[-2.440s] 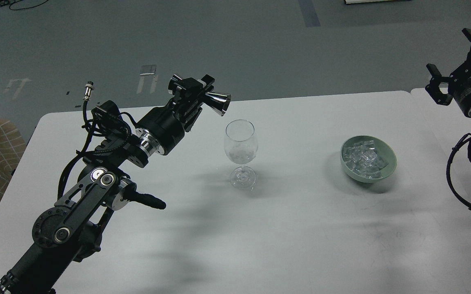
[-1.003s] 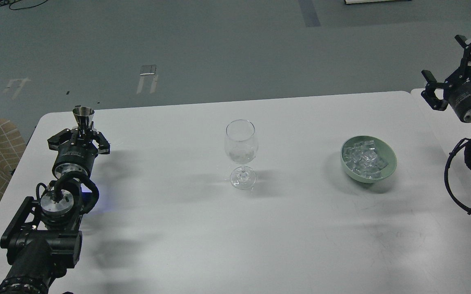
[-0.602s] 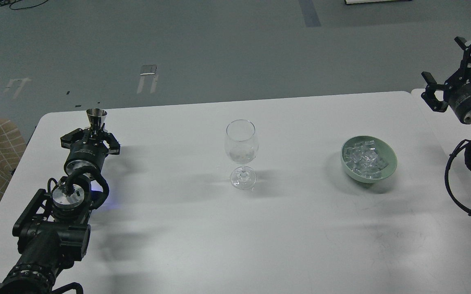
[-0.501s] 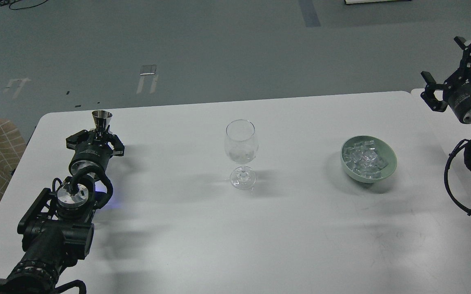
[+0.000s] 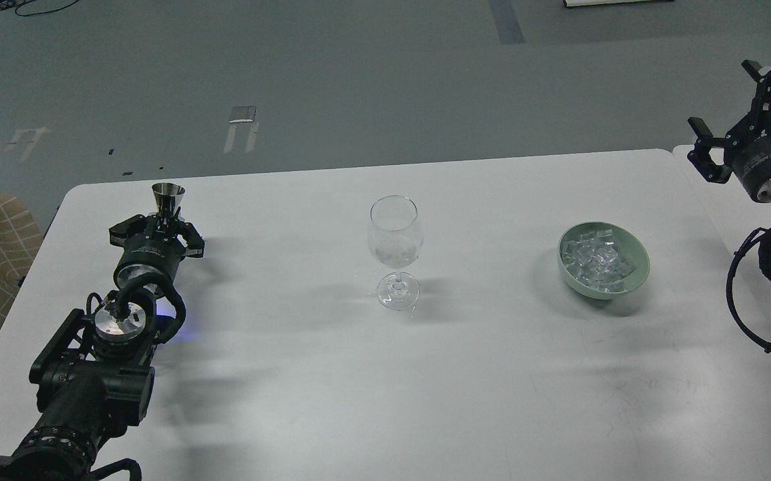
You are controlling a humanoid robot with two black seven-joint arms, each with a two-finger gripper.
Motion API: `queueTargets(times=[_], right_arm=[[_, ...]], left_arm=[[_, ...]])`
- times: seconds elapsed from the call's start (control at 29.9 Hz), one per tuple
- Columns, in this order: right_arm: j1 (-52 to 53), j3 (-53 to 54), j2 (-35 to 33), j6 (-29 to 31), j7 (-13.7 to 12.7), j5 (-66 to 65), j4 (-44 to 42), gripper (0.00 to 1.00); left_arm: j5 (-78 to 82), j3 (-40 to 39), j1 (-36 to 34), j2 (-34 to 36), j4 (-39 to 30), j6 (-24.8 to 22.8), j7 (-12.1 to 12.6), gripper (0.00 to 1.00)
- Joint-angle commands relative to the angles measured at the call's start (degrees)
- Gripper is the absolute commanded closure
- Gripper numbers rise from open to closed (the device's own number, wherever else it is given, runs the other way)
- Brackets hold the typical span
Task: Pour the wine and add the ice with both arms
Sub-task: 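Set the jigger on the table, open the left gripper and raise it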
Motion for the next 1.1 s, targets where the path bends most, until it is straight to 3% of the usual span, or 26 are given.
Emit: queueTargets(times=[0.0,0.47,0.8,1.07], right_arm=[[-0.09,0.00,0.02,-0.01,0.00,-0.06,-0.01,0.00],[-0.09,0.00,0.02,-0.01,0.00,-0.24,-0.09,0.00],[-0.09,0.00,0.11,-0.01,0.00,-0.24,-0.09,0.00],[-0.09,0.00,0.11,-0.01,0.00,-0.15,-0.09,0.00]], left_arm=[[0.21,0.01,0.01,-0.07,0.00,-0.01,-0.01,0.82],[0.38,0.01,0.27,-0.07,-0.62,-0.36,0.08,0.70],[0.38,0.10,0.36,-0.07,-0.27,-0.45,0.17,0.56],[0.38,0.10,0.36,0.02,-0.27,-0.45,0.17,0.56]])
